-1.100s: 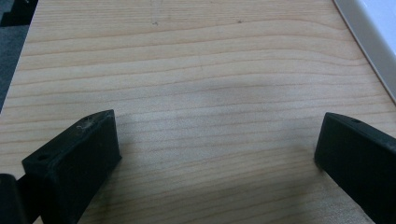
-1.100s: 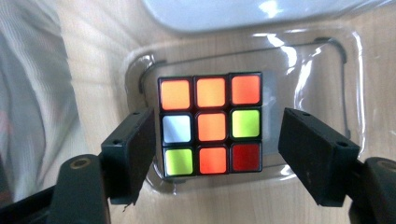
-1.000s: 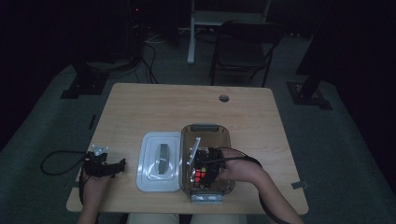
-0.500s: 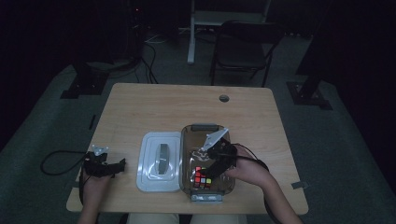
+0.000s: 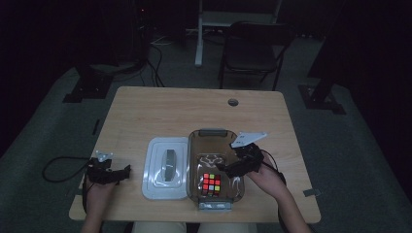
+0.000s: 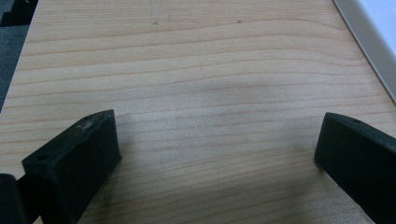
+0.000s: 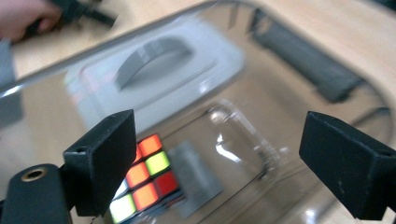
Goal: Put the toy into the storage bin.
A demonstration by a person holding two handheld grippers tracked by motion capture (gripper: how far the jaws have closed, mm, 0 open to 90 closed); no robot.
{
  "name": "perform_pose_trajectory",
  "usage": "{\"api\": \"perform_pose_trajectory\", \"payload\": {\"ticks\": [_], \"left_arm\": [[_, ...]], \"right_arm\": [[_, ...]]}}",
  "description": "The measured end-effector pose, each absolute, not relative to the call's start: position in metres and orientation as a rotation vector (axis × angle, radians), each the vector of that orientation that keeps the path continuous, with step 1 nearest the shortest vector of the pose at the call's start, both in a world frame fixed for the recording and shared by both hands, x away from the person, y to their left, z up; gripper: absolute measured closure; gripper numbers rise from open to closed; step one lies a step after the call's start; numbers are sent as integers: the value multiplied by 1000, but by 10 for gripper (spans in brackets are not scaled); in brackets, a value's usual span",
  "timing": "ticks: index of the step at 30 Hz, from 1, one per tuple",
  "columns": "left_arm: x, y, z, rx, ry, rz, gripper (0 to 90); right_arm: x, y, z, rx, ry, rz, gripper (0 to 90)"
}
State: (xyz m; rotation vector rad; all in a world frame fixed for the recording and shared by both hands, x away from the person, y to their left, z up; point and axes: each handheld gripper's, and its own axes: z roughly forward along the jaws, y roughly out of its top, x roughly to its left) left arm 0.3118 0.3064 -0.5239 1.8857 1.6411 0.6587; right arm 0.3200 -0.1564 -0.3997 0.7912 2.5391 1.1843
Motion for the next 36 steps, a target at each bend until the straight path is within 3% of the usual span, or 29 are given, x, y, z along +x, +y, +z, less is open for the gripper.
{"api": "perform_pose_trajectory", "payload": {"ticks": [24,36], "left_arm": [[312,306,-524,1886,1641,658,6],[312,306,-524,1898,1626,653,6]], "right_arm": [[313,-230,-420,1073,2084,1309,113],[310,-260,-450,1211,1984,1214,113]]}}
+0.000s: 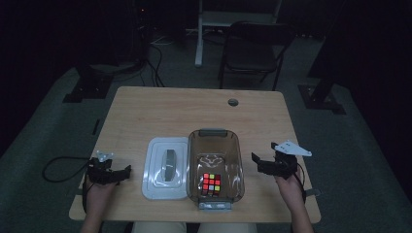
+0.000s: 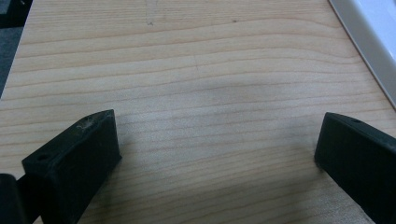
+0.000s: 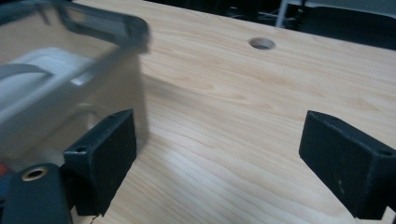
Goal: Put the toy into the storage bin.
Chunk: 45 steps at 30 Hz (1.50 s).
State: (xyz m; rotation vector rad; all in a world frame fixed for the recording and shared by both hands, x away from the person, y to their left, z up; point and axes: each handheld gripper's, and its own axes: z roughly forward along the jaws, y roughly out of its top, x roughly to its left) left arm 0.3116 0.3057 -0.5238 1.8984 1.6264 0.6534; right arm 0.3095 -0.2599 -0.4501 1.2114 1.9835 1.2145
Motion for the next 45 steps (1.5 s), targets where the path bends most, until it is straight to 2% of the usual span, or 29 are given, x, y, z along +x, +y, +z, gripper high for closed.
{"api": "perform_pose_trajectory", "payload": {"ticks": [23,26,45], "left_arm": [[311,304,-524,1888,1643,661,6],[311,304,-524,1886,1643,661,6],[310,304,-524,1893,1630,655,6]], "right_arm": [[312,-277,-515,1432,1993,1097,140],[312,-275,-525,1428,2026,980,132],[313,-277,-528,1492,2046,878,117]]}}
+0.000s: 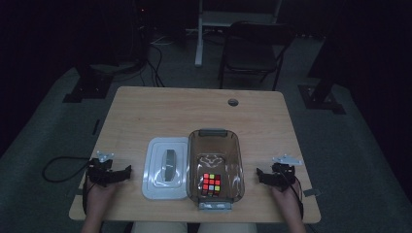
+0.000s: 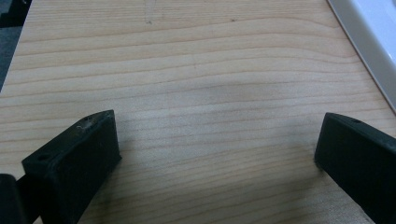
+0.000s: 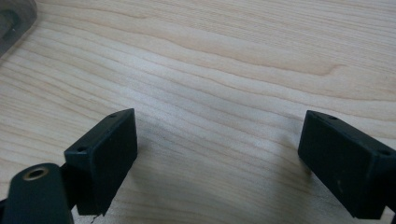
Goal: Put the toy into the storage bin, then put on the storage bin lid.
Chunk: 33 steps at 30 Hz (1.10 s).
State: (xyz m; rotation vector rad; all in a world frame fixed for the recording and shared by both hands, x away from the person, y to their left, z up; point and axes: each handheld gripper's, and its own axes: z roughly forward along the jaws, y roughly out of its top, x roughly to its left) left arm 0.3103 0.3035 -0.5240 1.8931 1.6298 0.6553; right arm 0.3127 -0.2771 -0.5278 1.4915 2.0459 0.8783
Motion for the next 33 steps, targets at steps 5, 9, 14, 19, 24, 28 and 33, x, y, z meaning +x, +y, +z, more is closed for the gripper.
{"api": "perform_pose_trajectory", "payload": {"ticks": [5,9,14,19,24,28,33], "left_arm": [[309,304,-524,1904,1617,651,6],[307,303,-523,1915,1622,642,7],[304,297,-518,1934,1623,588,7],[301,288,-509,1943,1587,553,7],[296,273,-493,1967,1502,520,7],[291,258,-480,1981,1433,524,7],[285,239,-469,1967,1351,502,7]], "right_arm": [[313,-277,-528,1491,2046,878,117],[313,-277,-528,1491,2046,879,117],[313,-277,-528,1491,2046,879,117],[313,-277,-528,1492,2046,878,117],[313,-277,-528,1492,2046,878,117],[313,-277,-528,1491,2046,878,117],[313,-277,-528,1492,2046,879,117]]}}
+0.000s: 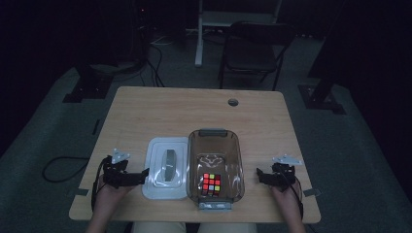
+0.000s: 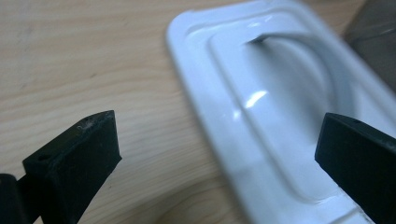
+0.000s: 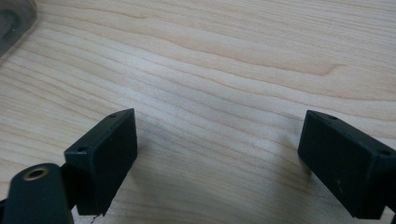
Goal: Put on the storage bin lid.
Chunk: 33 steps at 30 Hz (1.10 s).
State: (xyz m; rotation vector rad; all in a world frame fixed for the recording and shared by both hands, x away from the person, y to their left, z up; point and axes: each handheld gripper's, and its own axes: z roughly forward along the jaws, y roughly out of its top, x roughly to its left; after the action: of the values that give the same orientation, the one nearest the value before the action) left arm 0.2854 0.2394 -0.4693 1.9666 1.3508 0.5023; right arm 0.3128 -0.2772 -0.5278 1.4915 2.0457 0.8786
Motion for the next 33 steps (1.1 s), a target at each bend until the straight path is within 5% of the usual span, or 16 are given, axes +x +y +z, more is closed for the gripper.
{"api": "perform_pose_trajectory", "payload": {"ticks": [26,31,33], "left_arm": [[296,172,-478,2014,1182,418,47],[300,160,-481,2023,1161,426,71],[302,157,-483,2011,1155,423,157]], "right_arm": [[313,-277,-528,1492,2046,879,117],[313,-277,-528,1493,2046,878,118],[313,-277,-528,1494,2044,877,118]]}}
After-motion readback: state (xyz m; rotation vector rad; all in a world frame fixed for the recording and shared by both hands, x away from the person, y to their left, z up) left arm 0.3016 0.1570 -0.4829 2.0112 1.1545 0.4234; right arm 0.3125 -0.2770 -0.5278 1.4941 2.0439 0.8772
